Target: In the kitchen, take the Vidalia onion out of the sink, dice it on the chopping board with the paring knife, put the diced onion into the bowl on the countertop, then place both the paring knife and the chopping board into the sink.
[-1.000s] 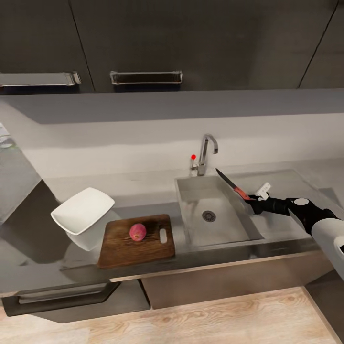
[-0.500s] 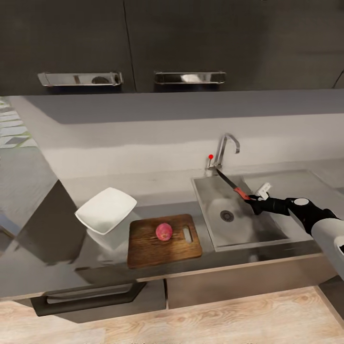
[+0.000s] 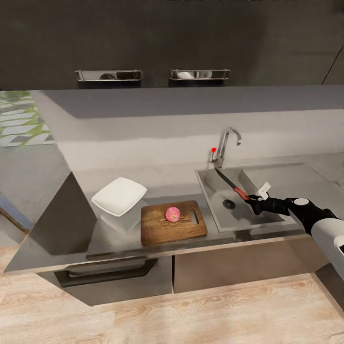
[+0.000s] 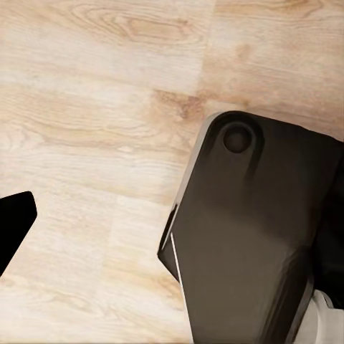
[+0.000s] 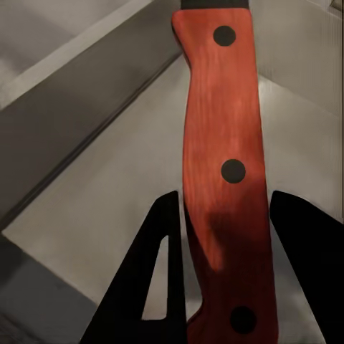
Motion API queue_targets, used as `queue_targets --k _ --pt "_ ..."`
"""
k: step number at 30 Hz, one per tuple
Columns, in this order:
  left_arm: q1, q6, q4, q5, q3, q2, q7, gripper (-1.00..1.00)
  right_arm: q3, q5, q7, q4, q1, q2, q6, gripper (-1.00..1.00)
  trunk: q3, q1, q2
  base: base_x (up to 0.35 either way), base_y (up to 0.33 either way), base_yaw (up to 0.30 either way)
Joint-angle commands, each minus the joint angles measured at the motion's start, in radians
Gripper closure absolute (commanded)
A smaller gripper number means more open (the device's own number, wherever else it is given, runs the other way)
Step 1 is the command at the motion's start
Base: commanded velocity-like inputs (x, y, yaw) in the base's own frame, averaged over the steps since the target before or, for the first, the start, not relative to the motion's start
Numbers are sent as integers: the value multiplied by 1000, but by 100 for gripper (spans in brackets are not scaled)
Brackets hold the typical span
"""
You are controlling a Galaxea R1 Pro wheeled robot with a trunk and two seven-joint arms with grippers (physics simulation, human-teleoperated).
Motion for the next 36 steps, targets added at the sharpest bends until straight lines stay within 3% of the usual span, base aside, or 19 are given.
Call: queue_targets --k 1,6,19,22,25,29,31,33,34,36 --pt "0 -2 -2 2 -9 1 10 -100 0 10 0 0 -1 -1 -8 100 -2 1 -2 -60 1 0" --pt "0 -2 -2 1 -9 1 10 -100 0 10 0 0 -1 -2 -8 100 -2 1 -2 -20 0 7" --pt "0 -2 -3 1 -9 1 10 -100 -3 3 4 -10 -1 0 -1 100 -15 1 -2 -1 0 201" --pt "0 -2 -3 1 -9 1 10 -100 -7 -18 6 -16 -1 11 35 100 -19 1 -2 0 0 213" --pt "0 -2 -3 1 -9 1 10 -100 -7 -67 6 -25 -1 26 69 100 -22 1 -2 0 0 213" --pt "0 -1 -2 1 -9 0 10 -100 -5 -84 1 -30 -1 33 71 100 -26 1 -2 0 0 191" --pt "0 -1 -1 1 -9 0 9 -100 -4 -82 -15 -29 -1 33 67 100 -27 1 -2 0 0 72" --pt "0 0 -1 1 -9 -2 9 -100 -3 -81 -85 -21 -1 27 42 100 -28 1 -2 0 0 30" --pt "0 0 -1 1 -9 -4 9 -100 -2 -81 -196 -14 0 25 -17 100 -28 1 -2 0 0 11" --pt "0 0 0 1 -9 -5 9 -100 -1 -80 -267 -13 0 26 -68 100 -28 1 -2 0 0 6"
